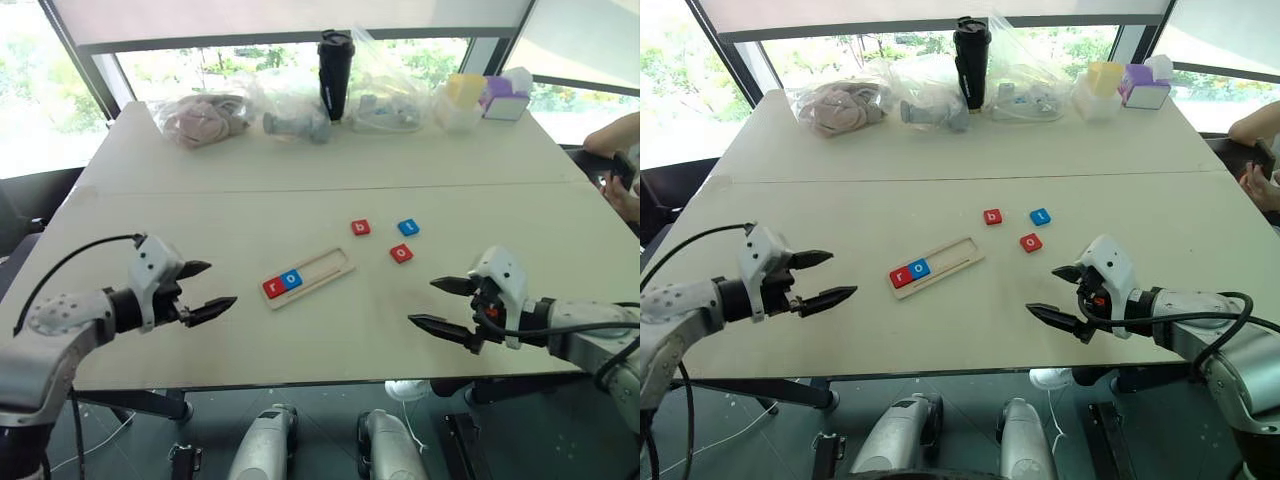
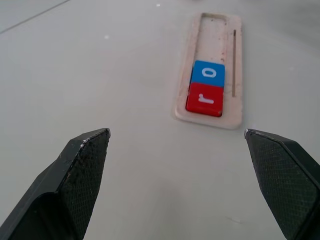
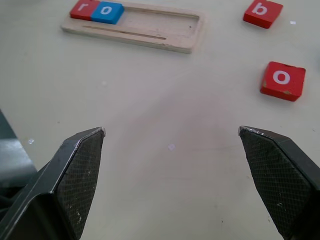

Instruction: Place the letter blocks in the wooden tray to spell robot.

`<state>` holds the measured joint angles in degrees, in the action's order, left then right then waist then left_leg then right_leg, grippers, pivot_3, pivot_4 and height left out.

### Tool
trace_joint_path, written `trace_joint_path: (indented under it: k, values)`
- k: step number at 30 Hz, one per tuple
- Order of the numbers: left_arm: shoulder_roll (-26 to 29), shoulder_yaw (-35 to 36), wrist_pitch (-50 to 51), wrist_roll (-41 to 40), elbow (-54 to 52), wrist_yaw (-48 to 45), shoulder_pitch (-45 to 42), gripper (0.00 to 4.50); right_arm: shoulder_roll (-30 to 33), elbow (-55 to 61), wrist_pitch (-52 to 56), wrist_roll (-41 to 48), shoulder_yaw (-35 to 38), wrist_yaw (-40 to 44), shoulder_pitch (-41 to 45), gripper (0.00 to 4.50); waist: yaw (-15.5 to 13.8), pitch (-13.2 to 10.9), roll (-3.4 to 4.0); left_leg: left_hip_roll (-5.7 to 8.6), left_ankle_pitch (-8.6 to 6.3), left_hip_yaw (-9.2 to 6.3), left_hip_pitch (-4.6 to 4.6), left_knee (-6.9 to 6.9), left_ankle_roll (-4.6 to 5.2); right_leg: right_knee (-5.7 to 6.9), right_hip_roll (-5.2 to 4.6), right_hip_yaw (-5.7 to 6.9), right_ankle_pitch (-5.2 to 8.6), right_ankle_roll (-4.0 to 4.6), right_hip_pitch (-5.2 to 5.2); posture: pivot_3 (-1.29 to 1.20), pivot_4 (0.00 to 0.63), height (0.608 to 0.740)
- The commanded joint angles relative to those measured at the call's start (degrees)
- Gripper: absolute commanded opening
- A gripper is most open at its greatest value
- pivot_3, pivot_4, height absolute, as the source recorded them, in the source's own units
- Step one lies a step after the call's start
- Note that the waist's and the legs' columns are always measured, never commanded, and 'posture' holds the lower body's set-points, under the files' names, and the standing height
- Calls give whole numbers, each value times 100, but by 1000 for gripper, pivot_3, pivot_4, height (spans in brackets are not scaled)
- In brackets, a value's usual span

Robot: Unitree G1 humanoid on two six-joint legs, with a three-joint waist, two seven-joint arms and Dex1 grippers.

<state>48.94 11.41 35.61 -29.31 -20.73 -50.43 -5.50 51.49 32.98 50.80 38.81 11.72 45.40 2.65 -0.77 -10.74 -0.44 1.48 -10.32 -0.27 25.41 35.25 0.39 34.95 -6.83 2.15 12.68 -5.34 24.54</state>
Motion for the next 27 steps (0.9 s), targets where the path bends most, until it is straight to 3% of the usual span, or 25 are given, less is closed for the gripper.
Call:
trace_joint_path:
  k: [1,5,11,18,25,27]
  values:
    - [-137,-535,-92,133,59,-91,-350,4500,-33,328,62,158,-134,-65,198,4427,-1,0,0,0,0,0,0,0,0,0,0,0,0,0,0,0,150,740]
    - [-513,-1425,-400,668,735,-161,-898,4500,-390,497,68,82,-454,-474,303,4427,-22,-3,-10,0,1,0,-3,1,3,4,4,1,-3,4,-2,0,150,740]
    - [-891,-2024,-1006,1357,1542,-171,-1378,4500,-424,1059,290,-44,-838,-902,272,4427,-9,-6,-14,0,5,1,3,6,10,5,3,7,-5,6,-1,0,150,740]
    - [-1247,-2418,-1397,1862,1975,-172,-1544,4500,-532,1113,261,-214,-1099,-1143,334,4427,-7,-4,-15,0,7,-1,-1,6,12,7,2,7,-6,6,-2,0,150,740]
    - [-1271,-2588,-1475,2201,2078,-219,-1479,4500,-553,991,135,-383,-1106,-1148,288,4427,-34,3,-18,1,7,-1,-4,13,13,6,3,8,-5,6,-11,0,150,740]
    - [-1319,-2559,-1487,2195,2125,-209,-1498,3952,-569,959,96,-424,-1122,-1138,276,4500,-34,4,-17,0,7,-1,-6,13,13,6,3,8,-5,6,-12,0,150,740]
